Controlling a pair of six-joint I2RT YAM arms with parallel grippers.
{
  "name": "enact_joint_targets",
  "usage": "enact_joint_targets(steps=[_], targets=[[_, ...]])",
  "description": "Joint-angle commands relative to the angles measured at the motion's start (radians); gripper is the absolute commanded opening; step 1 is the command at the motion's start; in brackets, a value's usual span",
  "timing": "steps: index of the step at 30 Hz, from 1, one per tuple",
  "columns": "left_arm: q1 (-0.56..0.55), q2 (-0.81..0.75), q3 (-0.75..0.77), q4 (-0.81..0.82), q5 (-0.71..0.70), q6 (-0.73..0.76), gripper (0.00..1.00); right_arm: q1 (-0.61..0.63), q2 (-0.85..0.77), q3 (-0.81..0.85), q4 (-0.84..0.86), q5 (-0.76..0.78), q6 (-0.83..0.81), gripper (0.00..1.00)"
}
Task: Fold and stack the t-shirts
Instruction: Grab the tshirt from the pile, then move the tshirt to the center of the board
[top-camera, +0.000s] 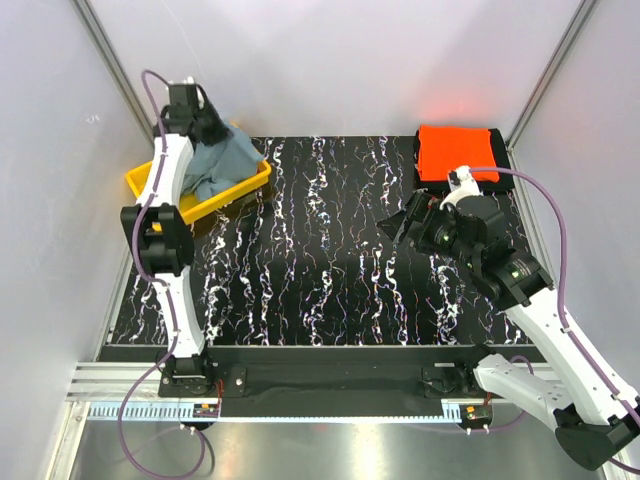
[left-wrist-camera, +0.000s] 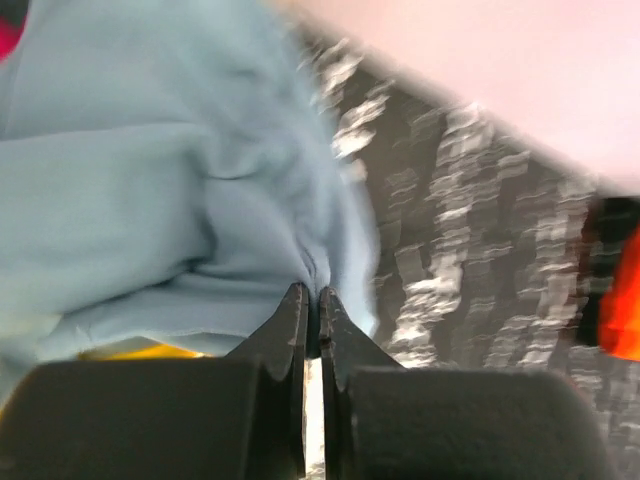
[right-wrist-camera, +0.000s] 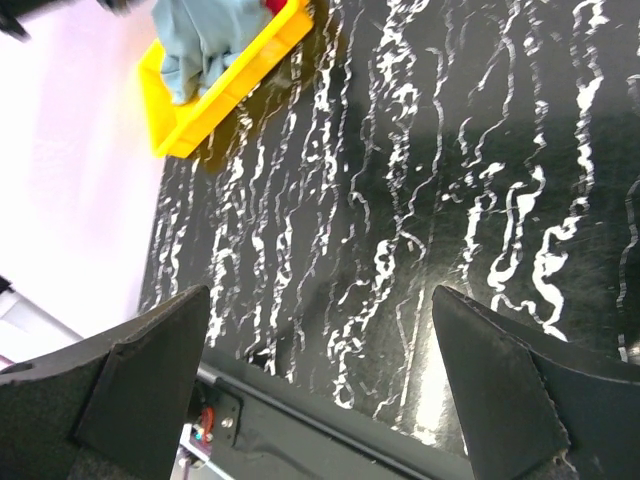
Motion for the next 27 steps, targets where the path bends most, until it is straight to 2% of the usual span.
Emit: enact_joint_targets(steps=[1,3,4,6,7,8,12,14,16,17,20,23,27], targets=[[-0.005,-0.152,0.199,0.114,0.179,-0.093,0.0,0.004,-0.017,0.022,0.046,-0.053,0.028,1.0],[-0.01,-0.213,0.206,0.198,0.305,-0.174,0.0,0.005,-0.038,0.008,0.049,-0.064,0.013,1.0],[-0.013,-0.239,0.172,0.334,0.351,-0.214,0.0,0.004,-0.046,0.004,0.05,-0.064,-0.001,1.0],[-0.02,-0.324,0.114,0.506,0.458,-0.384,0.0,0.004,-0.08,-0.003,0.047,-0.054,-0.011,1.0],[-0.02,-0.351,0.05,0.692,0.486,-0.449,0.0,0.004,-0.094,-0.004,0.047,-0.048,-0.011,1.0],[-0.022,-0.376,0.025,0.773,0.52,-0.554,0.0,0.004,-0.113,-0.004,0.047,-0.041,-0.009,1.0],[-0.094,-0.482,-0.03,0.965,0.589,-0.665,0.0,0.004,-0.138,-0.013,0.049,-0.011,0.015,1.0],[-0.129,-0.553,-0.059,0.979,0.615,-0.631,0.0,0.005,-0.14,-0.022,0.047,-0.016,0.026,1.0],[-0.178,-0.607,-0.113,0.903,0.597,-0.553,0.0,0.004,-0.14,-0.029,0.042,-0.027,0.045,1.0],[-0.191,-0.661,-0.136,0.869,0.563,-0.467,0.0,0.004,-0.138,-0.036,0.039,-0.033,0.052,1.0],[-0.212,-0.745,-0.251,0.796,0.517,-0.37,0.0,0.005,-0.138,-0.053,0.038,-0.047,0.078,1.0],[-0.217,-0.805,-0.391,0.778,0.518,-0.371,0.0,0.004,-0.143,-0.071,0.039,-0.047,0.088,1.0],[-0.301,-0.855,-0.634,0.811,0.531,-0.371,0.0,0.004,-0.135,-0.099,0.036,-0.007,0.103,1.0]])
